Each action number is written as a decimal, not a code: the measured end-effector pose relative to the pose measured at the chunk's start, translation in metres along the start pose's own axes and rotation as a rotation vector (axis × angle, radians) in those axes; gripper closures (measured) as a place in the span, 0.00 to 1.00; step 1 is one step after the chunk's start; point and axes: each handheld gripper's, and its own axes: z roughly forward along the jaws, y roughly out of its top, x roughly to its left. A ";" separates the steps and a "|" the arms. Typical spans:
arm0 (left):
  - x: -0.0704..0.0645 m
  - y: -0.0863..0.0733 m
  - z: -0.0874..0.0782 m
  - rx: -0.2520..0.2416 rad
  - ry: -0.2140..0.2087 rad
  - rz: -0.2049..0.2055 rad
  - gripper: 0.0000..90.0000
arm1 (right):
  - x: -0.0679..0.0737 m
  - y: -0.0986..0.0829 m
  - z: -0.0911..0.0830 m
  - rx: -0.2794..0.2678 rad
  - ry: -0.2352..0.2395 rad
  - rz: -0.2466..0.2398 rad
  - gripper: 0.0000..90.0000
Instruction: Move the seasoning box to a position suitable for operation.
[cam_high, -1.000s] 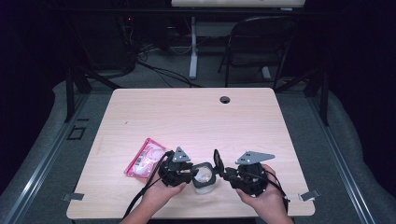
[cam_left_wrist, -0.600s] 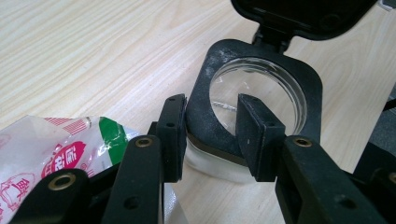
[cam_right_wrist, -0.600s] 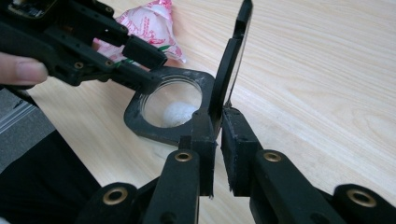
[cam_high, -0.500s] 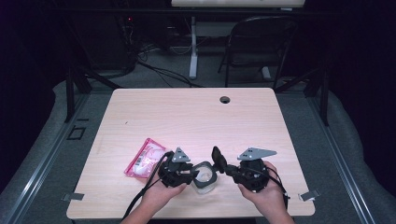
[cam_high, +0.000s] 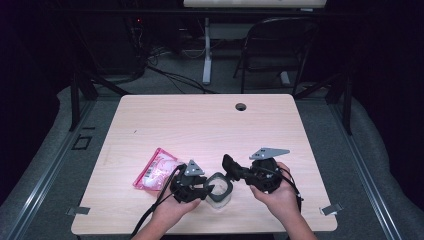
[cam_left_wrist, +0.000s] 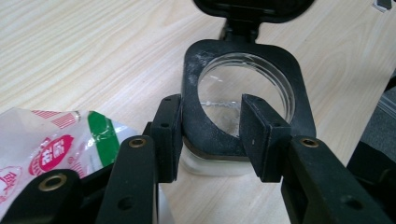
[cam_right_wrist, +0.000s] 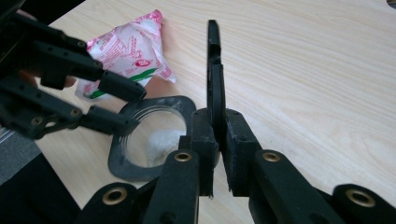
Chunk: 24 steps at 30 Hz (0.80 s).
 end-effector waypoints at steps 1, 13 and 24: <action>-0.001 0.000 0.000 -0.001 0.002 0.003 0.66 | -0.001 0.001 0.001 0.002 0.002 0.004 0.94; 0.000 0.001 -0.003 -0.017 0.002 -0.007 0.62 | -0.008 0.006 0.006 0.003 0.037 0.026 0.81; 0.016 0.001 -0.033 -0.082 0.027 -0.020 0.59 | -0.004 0.003 -0.012 -0.014 0.029 -0.014 0.64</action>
